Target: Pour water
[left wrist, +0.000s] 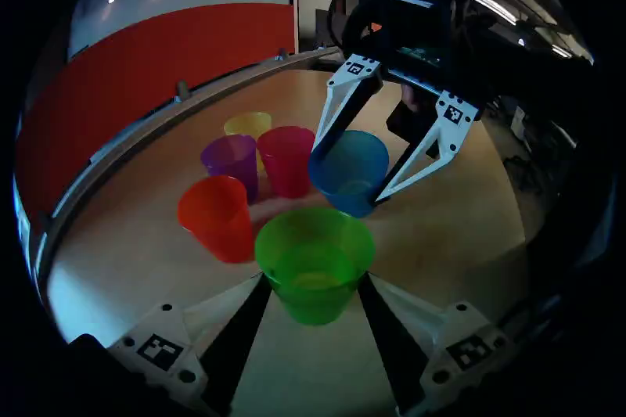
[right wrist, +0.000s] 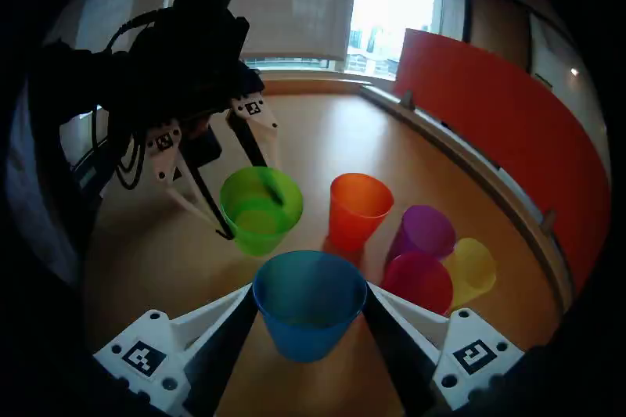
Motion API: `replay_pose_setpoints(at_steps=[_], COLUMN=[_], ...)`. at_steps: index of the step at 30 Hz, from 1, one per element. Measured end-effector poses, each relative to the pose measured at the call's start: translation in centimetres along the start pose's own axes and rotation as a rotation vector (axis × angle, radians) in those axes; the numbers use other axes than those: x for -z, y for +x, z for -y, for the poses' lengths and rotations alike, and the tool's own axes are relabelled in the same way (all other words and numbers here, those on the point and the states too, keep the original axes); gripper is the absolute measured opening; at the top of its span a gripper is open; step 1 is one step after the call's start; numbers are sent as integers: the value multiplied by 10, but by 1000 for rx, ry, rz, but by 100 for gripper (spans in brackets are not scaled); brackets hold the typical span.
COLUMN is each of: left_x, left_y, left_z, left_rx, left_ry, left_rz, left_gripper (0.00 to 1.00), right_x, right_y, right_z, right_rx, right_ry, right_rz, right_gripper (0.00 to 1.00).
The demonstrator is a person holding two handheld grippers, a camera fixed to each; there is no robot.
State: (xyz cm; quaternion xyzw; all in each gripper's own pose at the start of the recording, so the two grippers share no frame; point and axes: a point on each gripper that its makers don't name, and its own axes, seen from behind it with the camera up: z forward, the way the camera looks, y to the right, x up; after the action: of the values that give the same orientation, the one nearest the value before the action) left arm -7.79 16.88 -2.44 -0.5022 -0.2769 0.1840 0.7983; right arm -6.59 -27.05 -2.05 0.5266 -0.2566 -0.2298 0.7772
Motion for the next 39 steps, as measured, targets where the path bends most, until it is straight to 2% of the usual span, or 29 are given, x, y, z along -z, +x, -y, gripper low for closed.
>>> replay_pose_setpoints(at_steps=[23,39], left_x=[-9,-8], left_y=[-15,-19], left_z=[2,2], left_rx=[4,18], left_ry=[-1,2], left_rz=[21,14], left_gripper=[79,79], right_x=[-9,-7], right_y=[-13,-19], right_z=[-4,-2], right_rx=[-6,-9], right_ry=[0,-4], right_rz=[14,20], right_gripper=[92,93])
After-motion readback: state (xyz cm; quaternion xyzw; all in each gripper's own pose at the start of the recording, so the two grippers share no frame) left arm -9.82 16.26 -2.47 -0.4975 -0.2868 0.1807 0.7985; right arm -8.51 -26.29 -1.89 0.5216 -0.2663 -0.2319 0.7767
